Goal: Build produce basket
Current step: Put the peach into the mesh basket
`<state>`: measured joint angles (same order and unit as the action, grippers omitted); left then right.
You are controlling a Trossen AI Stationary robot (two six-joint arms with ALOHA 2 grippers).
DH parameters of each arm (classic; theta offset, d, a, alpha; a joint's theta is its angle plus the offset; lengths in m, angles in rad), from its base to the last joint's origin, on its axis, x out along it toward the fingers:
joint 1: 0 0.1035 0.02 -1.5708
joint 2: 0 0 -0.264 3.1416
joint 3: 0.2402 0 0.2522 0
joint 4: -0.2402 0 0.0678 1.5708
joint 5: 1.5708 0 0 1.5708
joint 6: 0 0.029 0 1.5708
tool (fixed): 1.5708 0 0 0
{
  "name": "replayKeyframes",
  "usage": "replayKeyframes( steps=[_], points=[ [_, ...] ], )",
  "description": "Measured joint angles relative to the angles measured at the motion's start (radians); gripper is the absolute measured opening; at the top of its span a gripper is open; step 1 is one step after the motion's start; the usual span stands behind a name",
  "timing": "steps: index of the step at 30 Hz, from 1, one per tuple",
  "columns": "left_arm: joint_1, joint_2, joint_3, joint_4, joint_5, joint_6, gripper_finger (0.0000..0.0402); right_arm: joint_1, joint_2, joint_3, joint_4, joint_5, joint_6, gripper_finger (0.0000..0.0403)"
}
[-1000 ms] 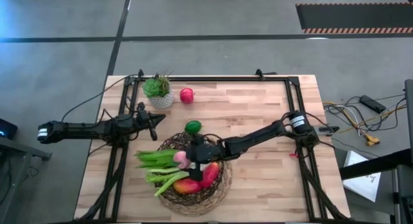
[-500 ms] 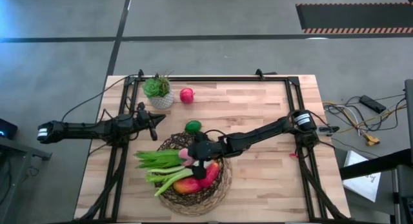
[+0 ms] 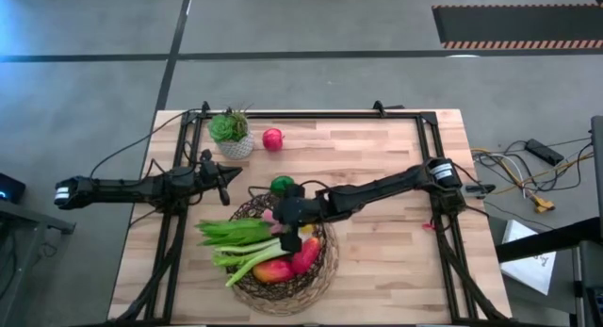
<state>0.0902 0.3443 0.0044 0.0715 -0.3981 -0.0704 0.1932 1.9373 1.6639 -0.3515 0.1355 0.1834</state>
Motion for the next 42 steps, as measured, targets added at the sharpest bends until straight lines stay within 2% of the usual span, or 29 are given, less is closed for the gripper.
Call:
replayKeyframes(
  steps=[2,5,7,12,15,18,21,23,24,26,27,31,42],
  points=[
    [0.0,0.0,0.0,0.0,0.0,0.0,0.0004,-0.004,0.0,0.009,-0.043,-0.001,-0.014,0.0383],
    [0.0,0.0,0.0,0.0,0.0,0.0,0.0004,-0.014,0.0,0.047,-0.194,-0.013,-0.011,0.0383],
    [0.0,0.0,0.0,0.0,0.0,0.0,0.0004,-0.026,0.0,0.068,-0.279,-0.071,-0.009,0.0383],
    [0.0,0.001,0.0,0.0,0.0,0.0,0.0004,-0.032,-0.004,0.123,-0.247,-0.107,0.023,0.0383],
    [0.0,0.001,0.0,0.0,0.0,0.0,0.0004,-0.029,-0.009,0.168,-0.319,-0.127,0.008,0.0382],
    [0.0,0.001,0.0,0.0,0.0,0.0,0.0004,-0.03,-0.005,0.179,-0.383,-0.155,-0.106,0.0382],
    [0.0,0.0,0.0,0.0,0.0,0.0,0.0004,-0.017,-0.003,0.169,-0.414,-0.272,-0.309,0.0382],
    [0.0,0.0,0.0,0.0,0.0,0.0,0.0004,-0.004,-0.003,0.169,-0.382,-0.274,-0.32,0.0382],
    [0.0,0.001,0.0,0.0,0.0,0.0,0.0004,-0.002,-0.003,0.169,-0.352,-0.219,-0.286,0.0382],
    [0.0,0.002,0.0,0.0,0.0,0.0,0.0004,-0.004,-0.004,0.158,-0.298,-0.037,-0.18,0.0382],
    [0.0,0.002,0.0,0.0,0.0,0.0,0.0004,-0.011,-0.004,0.152,-0.297,-0.01,-0.164,0.0382],
    [0.0,0.002,0.0,0.0,0.0,0.0,0.0004,-0.017,-0.004,0.13,-0.297,-0.188,-0.228,0.0382],
    [0.0,0.003,0.0,0.02,0.0,0.0,0.0004,-0.007,-0.004,-0.032,-0.05,-0.309,-0.255,0.0382]
  ],
)
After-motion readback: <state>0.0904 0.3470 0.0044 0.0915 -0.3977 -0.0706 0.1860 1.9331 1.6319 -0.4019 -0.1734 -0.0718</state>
